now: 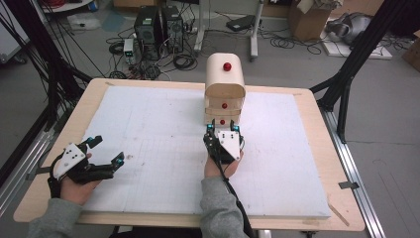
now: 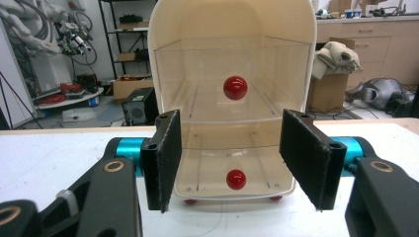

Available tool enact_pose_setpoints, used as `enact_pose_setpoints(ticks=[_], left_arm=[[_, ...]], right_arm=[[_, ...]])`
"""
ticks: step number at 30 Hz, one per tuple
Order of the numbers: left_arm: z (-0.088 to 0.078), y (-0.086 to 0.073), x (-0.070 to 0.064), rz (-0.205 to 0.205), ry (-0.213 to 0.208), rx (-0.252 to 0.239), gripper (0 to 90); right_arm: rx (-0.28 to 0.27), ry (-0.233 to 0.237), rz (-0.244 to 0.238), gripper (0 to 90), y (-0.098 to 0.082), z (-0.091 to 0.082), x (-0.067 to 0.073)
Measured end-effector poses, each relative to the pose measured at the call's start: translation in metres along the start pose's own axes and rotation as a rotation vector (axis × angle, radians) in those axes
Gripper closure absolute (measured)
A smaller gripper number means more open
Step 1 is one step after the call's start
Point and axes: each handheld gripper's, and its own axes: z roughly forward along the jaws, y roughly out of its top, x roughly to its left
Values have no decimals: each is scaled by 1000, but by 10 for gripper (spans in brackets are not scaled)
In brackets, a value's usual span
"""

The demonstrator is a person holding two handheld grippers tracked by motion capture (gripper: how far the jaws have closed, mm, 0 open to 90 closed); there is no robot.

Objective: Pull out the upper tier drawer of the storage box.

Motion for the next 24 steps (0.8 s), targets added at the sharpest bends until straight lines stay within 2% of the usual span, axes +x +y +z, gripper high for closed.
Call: enact_pose_setpoints(ticks=[6, 12, 24], left_arm=[[0, 0, 0, 1, 2, 0, 25], [0, 0, -1, 3, -2, 1, 25], [-2, -1, -1, 1, 0, 10, 25]], right_arm=[[0, 10, 9, 409, 2, -2, -1], [-10, 10, -5, 412, 4, -1, -3], [7, 10, -38, 422, 8, 25, -2]])
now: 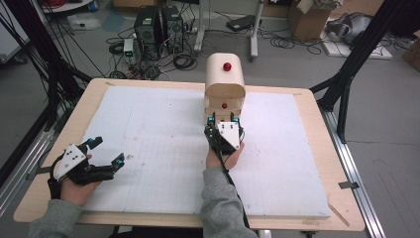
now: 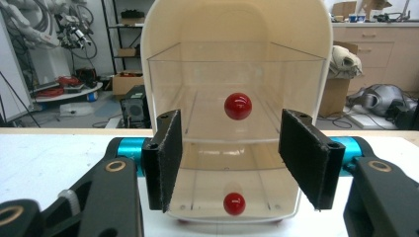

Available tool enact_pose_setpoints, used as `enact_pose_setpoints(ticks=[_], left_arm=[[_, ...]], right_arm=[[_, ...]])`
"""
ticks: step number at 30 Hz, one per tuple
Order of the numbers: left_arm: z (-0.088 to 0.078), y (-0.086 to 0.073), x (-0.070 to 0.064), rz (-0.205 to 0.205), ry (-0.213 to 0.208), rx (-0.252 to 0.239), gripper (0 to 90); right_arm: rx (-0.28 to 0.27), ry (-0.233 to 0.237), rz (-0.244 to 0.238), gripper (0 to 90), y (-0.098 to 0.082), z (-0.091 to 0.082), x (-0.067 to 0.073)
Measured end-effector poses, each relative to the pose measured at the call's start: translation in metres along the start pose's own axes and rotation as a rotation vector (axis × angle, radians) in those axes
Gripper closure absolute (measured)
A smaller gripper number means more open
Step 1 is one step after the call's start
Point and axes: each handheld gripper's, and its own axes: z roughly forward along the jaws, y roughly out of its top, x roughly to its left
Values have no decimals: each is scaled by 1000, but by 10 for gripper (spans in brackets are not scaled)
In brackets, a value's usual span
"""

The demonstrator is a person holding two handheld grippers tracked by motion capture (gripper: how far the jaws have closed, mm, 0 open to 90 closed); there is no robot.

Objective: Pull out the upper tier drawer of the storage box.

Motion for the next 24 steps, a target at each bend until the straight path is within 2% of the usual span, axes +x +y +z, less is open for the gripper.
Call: enact_pose_setpoints(ticks=[7, 12, 15, 24], left_arm=[[-2, -1, 2, -5, 8, -2, 25], [-2, -1, 2, -3, 9, 1, 25], [-2, -1, 2, -3, 10, 3, 25], [-3, -2, 3, -3, 13, 2, 26]], right_arm=[[8, -7, 14, 433, -1, 14, -5], [4, -7, 7, 436, 3, 22, -5], [19, -1, 12, 436, 4, 27, -6], [24, 7, -16, 439, 5, 36, -3]])
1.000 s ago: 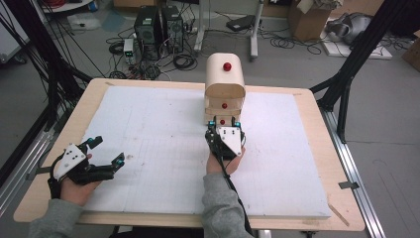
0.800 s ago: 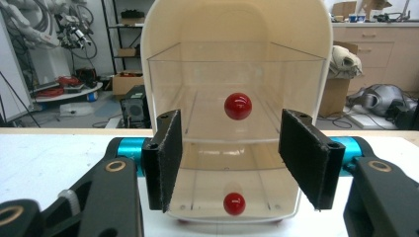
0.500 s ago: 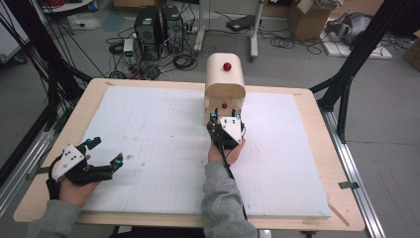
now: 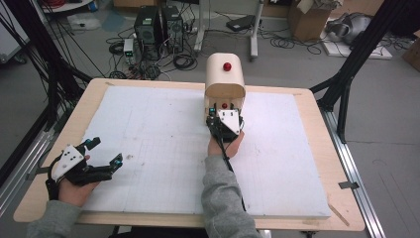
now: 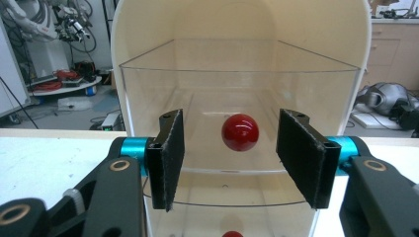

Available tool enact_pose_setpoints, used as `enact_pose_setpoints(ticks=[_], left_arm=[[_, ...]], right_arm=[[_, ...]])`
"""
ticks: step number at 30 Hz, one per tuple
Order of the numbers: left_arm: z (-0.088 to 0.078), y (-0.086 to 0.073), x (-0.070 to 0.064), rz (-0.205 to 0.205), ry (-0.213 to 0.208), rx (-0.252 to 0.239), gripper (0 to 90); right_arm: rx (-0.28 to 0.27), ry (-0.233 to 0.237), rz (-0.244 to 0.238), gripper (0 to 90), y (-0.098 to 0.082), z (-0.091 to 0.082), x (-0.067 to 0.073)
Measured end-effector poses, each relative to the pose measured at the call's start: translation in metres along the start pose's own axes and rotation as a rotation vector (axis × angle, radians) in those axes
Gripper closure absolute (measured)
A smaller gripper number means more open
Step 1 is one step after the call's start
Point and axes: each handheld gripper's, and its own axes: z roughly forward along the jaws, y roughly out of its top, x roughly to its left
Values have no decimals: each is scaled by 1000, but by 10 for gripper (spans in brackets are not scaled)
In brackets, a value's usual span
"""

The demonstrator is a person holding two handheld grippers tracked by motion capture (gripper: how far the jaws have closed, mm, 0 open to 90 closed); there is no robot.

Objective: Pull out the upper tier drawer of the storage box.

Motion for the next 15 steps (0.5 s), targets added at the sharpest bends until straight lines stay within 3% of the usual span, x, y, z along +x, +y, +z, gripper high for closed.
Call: enact_pose_setpoints(ticks=[9, 15], left_arm=[[-1, 0, 0, -2, 0, 0, 25], [-1, 0, 0, 0, 2, 2, 25]], right_arm=[[1, -10, -2, 454, 0, 2, -1], [-6, -17, -19, 563, 1, 1, -1]])
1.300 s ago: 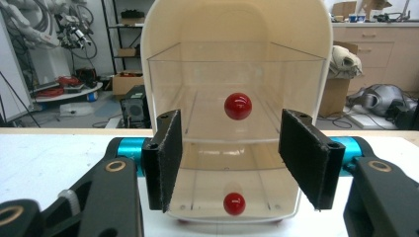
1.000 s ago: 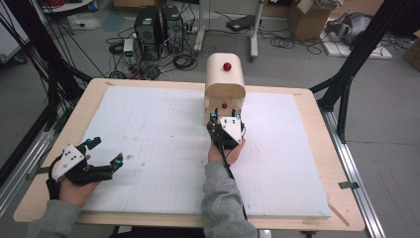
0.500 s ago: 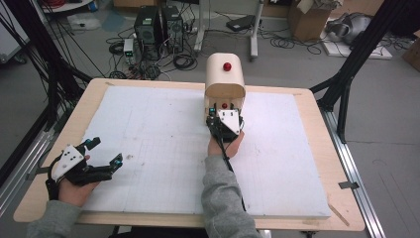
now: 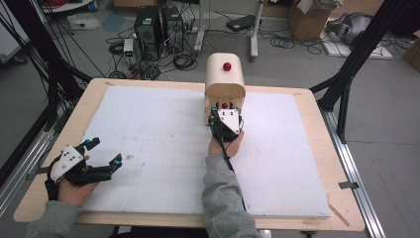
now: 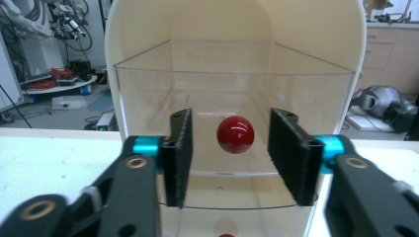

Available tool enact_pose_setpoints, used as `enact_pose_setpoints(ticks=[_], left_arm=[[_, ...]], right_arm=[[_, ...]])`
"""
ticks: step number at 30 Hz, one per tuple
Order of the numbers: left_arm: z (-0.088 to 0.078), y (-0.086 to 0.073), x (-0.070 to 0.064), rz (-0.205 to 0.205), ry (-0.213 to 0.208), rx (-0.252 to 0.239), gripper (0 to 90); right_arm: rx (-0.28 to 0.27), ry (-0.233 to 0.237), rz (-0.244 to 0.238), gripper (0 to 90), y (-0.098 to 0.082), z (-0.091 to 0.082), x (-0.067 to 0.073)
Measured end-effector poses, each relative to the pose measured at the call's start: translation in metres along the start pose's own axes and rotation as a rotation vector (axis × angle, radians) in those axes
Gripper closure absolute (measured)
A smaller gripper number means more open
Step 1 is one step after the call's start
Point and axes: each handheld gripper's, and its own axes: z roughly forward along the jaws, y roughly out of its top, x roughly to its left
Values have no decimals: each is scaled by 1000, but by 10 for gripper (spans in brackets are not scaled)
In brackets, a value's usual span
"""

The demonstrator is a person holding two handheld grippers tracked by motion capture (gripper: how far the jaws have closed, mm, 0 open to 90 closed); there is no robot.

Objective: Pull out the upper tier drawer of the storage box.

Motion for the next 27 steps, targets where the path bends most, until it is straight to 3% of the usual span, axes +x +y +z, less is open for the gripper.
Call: enact_pose_setpoints(ticks=[3, 8, 27], left_arm=[[0, 0, 0, 0, 1, 0, 25], [0, 0, 0, 2, 1, 0, 25], [-1, 1, 1, 0, 6, -6, 25]], right_arm=[[-6, -13, -24, 668, 1, -2, 3], [-2, -32, -33, 725, 1, -2, 4], [7, -31, -22, 738, 1, -11, 4]])
